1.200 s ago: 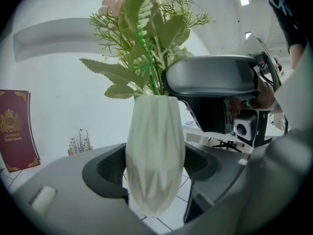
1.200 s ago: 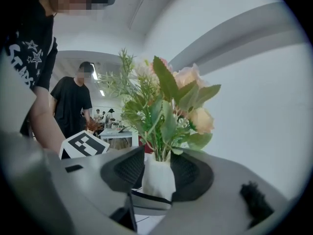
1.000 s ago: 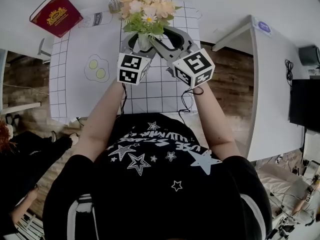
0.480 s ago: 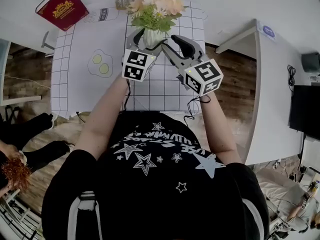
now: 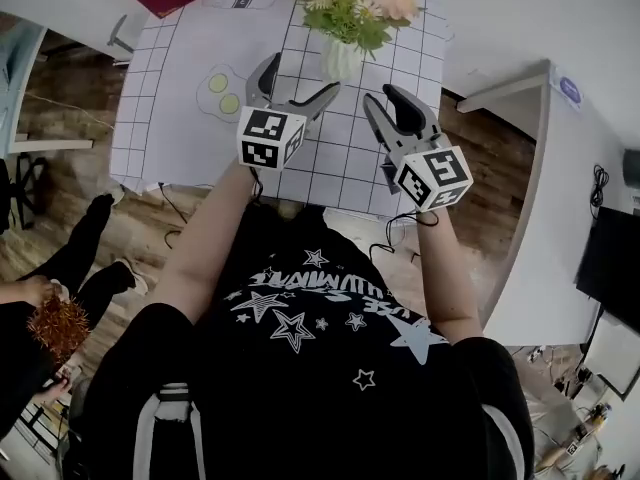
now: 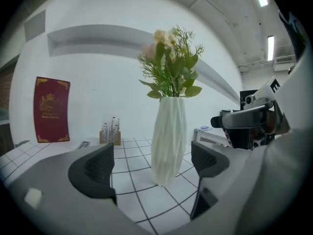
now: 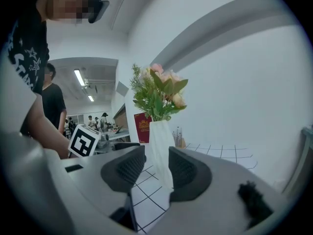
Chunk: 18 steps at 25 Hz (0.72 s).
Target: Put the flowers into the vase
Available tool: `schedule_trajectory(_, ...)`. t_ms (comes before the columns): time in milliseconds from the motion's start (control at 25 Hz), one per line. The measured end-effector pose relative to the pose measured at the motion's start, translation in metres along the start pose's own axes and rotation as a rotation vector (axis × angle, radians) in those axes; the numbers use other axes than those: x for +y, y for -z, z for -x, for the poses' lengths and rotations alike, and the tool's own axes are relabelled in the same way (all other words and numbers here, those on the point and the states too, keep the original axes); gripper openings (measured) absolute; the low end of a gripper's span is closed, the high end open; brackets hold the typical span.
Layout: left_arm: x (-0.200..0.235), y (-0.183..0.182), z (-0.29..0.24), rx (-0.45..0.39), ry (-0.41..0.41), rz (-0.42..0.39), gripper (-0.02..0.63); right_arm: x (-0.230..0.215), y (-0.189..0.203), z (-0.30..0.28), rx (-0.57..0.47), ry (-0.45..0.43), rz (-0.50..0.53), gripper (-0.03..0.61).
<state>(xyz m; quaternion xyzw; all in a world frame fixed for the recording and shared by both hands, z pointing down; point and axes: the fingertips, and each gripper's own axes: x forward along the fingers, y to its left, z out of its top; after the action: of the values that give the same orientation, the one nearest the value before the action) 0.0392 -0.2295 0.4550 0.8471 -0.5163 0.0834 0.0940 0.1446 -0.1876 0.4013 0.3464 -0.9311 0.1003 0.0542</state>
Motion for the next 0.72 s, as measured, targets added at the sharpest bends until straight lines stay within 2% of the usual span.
schedule_trajectory(120,0.017,0.001,0.036,-0.020,-0.051,0.014,0.487,0.010,0.003,-0.001,-0.024,0.005,-0.009,0.157)
schedule_trajectory(240,0.031,0.003,0.073,-0.033,-0.076,0.036,0.467,0.030,0.005,-0.005,-0.041,0.008,-0.018,0.060)
schedule_trajectory(320,0.037,0.004,0.098,-0.043,-0.081,0.057,0.439,0.048,0.006,-0.007,-0.051,0.003,-0.028,0.046)
schedule_trajectory(440,0.043,0.003,0.138,-0.064,-0.081,0.083,0.371,0.079,0.008,-0.013,-0.057,-0.010,-0.044,0.034)
schedule_trajectory(600,0.056,0.003,0.197,-0.097,-0.096,0.123,0.226,0.131,0.007,-0.019,-0.067,-0.029,-0.048,0.021)
schedule_trajectory(720,0.066,0.007,0.240,-0.113,-0.114,0.143,0.153,0.172,0.001,-0.018,-0.077,-0.044,-0.025,0.021)
